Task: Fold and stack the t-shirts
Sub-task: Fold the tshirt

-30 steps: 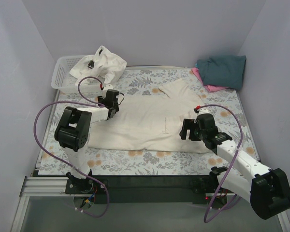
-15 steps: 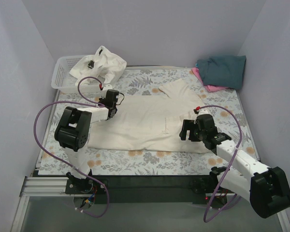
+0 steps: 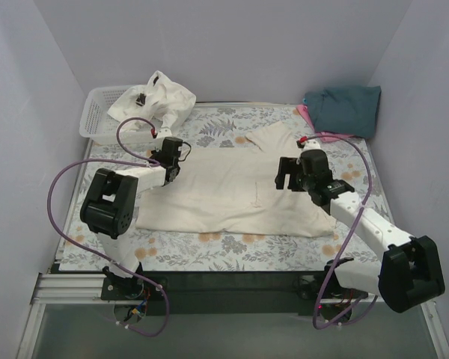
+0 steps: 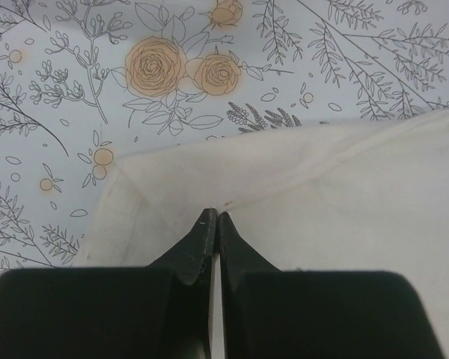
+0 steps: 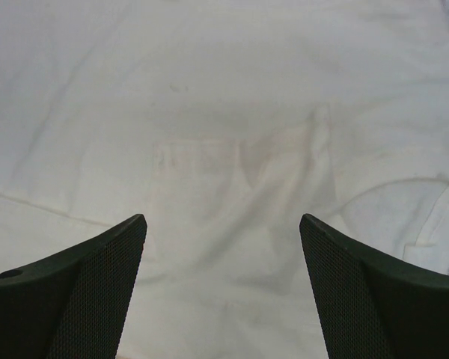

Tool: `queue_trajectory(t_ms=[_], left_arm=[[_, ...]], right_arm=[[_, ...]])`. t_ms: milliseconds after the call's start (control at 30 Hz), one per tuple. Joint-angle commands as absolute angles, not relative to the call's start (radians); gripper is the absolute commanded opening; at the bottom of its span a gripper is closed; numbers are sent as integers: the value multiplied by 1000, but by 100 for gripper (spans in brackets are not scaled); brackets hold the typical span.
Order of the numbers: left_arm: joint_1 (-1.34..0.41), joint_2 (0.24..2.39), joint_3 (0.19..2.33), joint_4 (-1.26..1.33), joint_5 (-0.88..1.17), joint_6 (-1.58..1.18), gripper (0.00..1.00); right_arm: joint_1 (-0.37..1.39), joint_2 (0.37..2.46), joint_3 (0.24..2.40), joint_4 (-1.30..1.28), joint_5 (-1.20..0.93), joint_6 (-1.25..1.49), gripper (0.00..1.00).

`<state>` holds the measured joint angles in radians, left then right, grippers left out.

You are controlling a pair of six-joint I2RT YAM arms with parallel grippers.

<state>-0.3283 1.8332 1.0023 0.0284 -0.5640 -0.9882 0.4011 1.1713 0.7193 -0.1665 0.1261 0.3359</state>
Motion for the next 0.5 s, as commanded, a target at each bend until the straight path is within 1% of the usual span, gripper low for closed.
queue_trajectory(t_ms=[0,133,267,300,367,400,433,467], left_arm=[[-321,1755,989,41,-578,-986,0],[-319,1756,988,38,-565,-986,0],[-321,1744,974,44,-554,-988,0],[-321,1741,973,46,-554,-988,0],[-319,1741,969,51,-551,-986,0],[-319,1746,969,52,-549,-986,0],[-318,1749,969,52,-548,-986,0],[-318,1750,969,52,-548,-985,0]], right_arm=[[402,1251,883,-114,236,267,76],[385,1478,1084,-112,304,197,77],[339,1688,1306,-112,264,160,75],[322,1772,1406,-112,246,147,75],[301,1859,1504,-112,238,103,75],[295,1937,1547,-112,227,89,74],[287,1977,1630,-112,219,65,74],[272,2012,1666,-112,212,55,74]])
